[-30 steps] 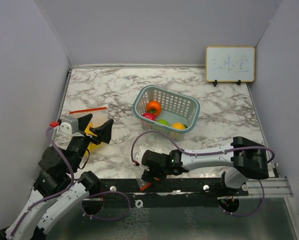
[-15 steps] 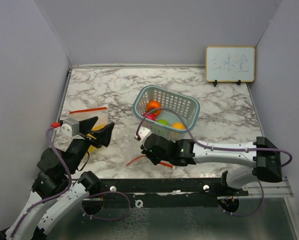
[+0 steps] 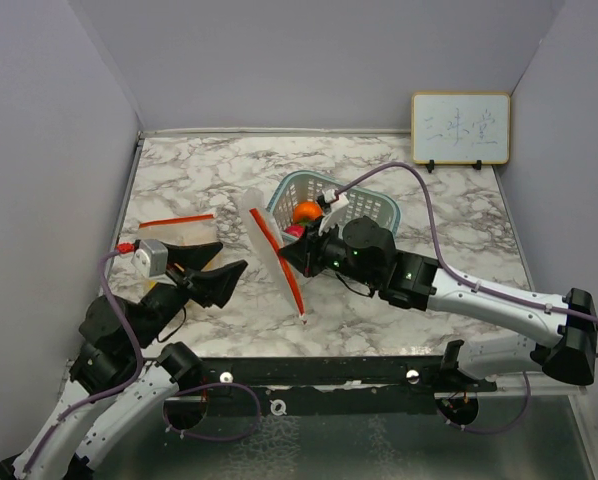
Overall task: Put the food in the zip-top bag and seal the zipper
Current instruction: Pick up the zipper food storage bag at the center of the board, then open the zipper of the food storage bag.
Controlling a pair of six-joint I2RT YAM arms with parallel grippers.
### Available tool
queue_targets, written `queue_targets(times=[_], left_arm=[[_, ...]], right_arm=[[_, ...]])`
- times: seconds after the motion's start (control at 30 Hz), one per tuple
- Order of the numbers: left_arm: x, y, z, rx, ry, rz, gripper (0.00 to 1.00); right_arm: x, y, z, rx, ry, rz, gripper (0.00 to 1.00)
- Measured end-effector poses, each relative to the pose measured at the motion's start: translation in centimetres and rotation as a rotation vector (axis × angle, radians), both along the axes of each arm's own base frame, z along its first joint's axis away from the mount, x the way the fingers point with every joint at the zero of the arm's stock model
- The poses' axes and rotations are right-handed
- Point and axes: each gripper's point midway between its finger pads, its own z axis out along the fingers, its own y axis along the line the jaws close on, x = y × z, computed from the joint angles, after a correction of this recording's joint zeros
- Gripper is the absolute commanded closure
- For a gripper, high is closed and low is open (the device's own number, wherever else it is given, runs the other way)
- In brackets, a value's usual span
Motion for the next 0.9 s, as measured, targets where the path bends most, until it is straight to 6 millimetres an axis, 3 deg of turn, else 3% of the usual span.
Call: queue_targets(times=[0.07,0.3,0.43,0.5,0.53,0.57,0.6,0.63,0.9], left_arm=[[0.0,-0.8,-0.5,-0.019,0.01,-0.032,0.18],[1.4,-3.4,-5.3,-0.04,0.128,-0.086,0.16],[1.8,-3.8,-5.6,-0.059,0.135,-0.088,0.17],[1.8,-3.8,-5.0,-0.078,0.114,-0.091,0.27],[1.8,-3.9,-4.7,-0.087,0.103,-0.096,0.41],[1.8,-4.0,-4.5,-0.097,0.096,-0.102,0.62],[1.7,-4.1,-4.2,-0.107,0.087,-0.111,0.92],[1.4,-4.3,-3.9,-0.117,0.079,-0.134,1.0],[1.0,-4.7,-3.7,-0.122,0.068,-0.165,1.0]], right_arm=[[-0.6,0.6,0.6,0.034,0.001,0.041,0.98],[-3.5,2.8,3.4,0.165,-0.012,0.237,0.98],[-4.5,3.1,4.0,0.192,-0.013,0.306,0.98],[-4.6,3.2,4.5,0.21,-0.021,0.324,0.98],[-4.7,3.2,4.8,0.219,-0.026,0.33,0.98],[-4.7,3.2,5.0,0.229,-0.03,0.335,0.98],[-4.6,3.2,5.1,0.235,-0.031,0.337,0.98],[-4.6,3.2,5.1,0.238,-0.031,0.335,0.98],[-5.2,1.7,5.5,0.244,-0.03,0.312,0.98]])
